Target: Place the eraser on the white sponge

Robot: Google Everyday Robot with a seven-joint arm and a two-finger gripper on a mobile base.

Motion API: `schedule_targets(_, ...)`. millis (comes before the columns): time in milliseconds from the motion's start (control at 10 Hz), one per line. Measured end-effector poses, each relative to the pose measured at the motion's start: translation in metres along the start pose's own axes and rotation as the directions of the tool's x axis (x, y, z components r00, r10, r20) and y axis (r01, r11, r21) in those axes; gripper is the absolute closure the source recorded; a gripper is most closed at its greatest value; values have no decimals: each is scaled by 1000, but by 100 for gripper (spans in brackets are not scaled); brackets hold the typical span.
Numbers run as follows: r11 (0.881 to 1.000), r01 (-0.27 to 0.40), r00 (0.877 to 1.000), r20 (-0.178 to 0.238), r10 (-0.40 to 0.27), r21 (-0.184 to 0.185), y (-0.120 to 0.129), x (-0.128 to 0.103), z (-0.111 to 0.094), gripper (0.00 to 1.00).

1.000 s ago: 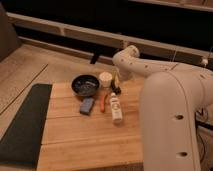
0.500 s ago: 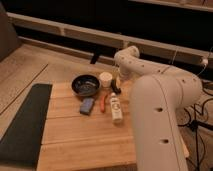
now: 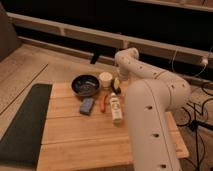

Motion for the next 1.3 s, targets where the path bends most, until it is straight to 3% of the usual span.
schedule_targets(200,999,30,999,-17,-30,-14,3,-1,13,35)
schedule_targets(700,999,39,999,-16,-40,-12,4,-2,14,35)
schedule_targets(1000,995,96,995,36,-96,-13,15,-14,14,35)
schedule_targets(1300,990,136,988,73,-139,38,7,-19,18,35)
